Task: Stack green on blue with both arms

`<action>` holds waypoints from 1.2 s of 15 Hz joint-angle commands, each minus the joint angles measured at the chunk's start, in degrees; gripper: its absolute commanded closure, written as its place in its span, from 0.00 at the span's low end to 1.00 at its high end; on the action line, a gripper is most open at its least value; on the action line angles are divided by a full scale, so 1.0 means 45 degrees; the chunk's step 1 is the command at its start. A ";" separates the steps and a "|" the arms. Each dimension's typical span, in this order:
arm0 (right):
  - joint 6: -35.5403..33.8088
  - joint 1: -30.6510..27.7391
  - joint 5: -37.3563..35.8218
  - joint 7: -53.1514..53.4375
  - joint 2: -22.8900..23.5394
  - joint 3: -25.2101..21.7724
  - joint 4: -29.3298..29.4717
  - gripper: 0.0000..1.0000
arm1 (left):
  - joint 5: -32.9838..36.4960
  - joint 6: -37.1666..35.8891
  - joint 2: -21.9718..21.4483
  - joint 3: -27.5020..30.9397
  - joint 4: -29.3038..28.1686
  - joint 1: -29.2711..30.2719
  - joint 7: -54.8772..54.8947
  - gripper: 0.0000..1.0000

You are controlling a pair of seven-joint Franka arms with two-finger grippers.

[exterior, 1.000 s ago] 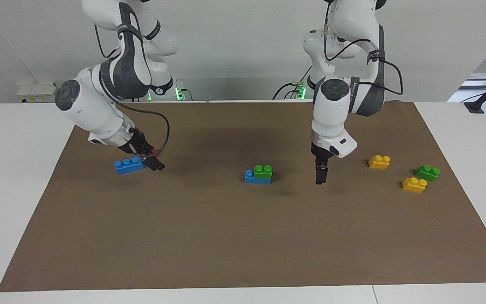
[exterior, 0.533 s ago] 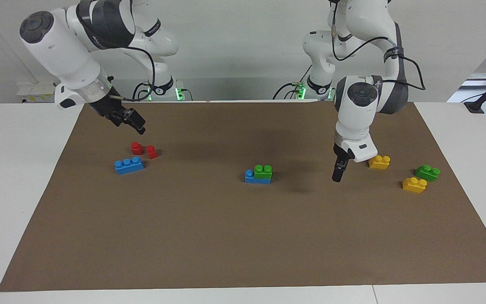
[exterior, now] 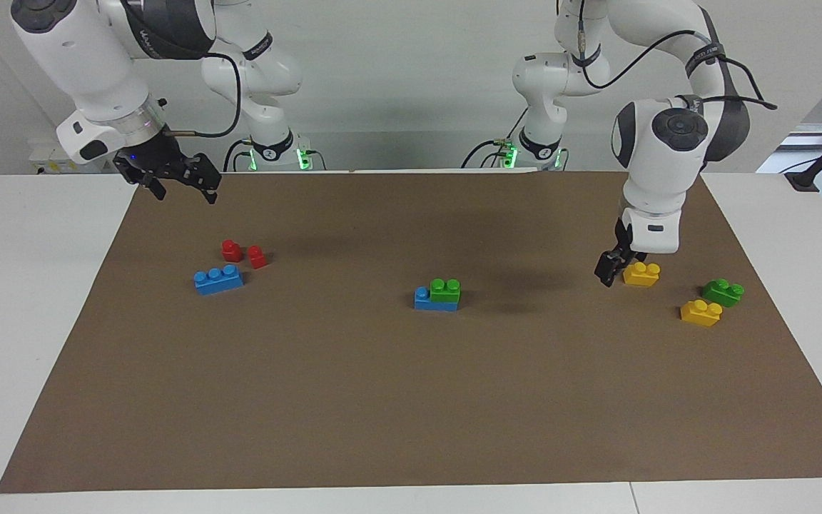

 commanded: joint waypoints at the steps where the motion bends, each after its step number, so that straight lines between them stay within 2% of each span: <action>1: -0.0119 -0.0126 -0.0353 -0.0312 0.0022 0.0142 0.0083 0.00 | 0.0133 -0.1627 -0.0048 -0.0114 0.1046 0.0229 0.2653 0.00; 3: 0.0037 -0.0145 -0.0353 -0.0331 0.0041 0.0142 0.0102 0.00 | -0.0042 -0.2410 -0.0067 -0.0114 0.1613 0.0462 0.4258 0.00; 5: 0.0350 -0.0165 -0.0353 -0.0234 0.0119 0.0142 0.0277 0.00 | -0.0957 -0.2685 -0.0417 -0.0037 0.1849 0.0503 0.5276 0.00; 8: 0.0351 -0.0165 -0.0353 -0.0253 0.0159 0.0162 0.0454 0.00 | -0.1274 -0.3718 -0.0848 -0.0094 0.2142 0.0561 0.5963 0.00; 12: 0.0370 -0.0145 -0.0353 -0.0292 0.0159 0.0162 0.0454 0.00 | -0.1917 -0.5456 -0.0849 -0.0095 0.3372 0.0561 0.7307 0.00; 14: 0.0370 -0.0145 -0.0372 -0.0331 0.0159 0.0162 0.0454 0.00 | -0.1996 -0.5636 -0.1023 -0.0056 0.3393 0.0561 0.7800 0.00; 18: 0.0370 -0.0126 -0.0430 -0.0759 0.0158 0.0162 0.0435 0.00 | -0.3323 -0.5382 -0.1259 -0.0036 0.3471 0.1108 0.7216 0.00</action>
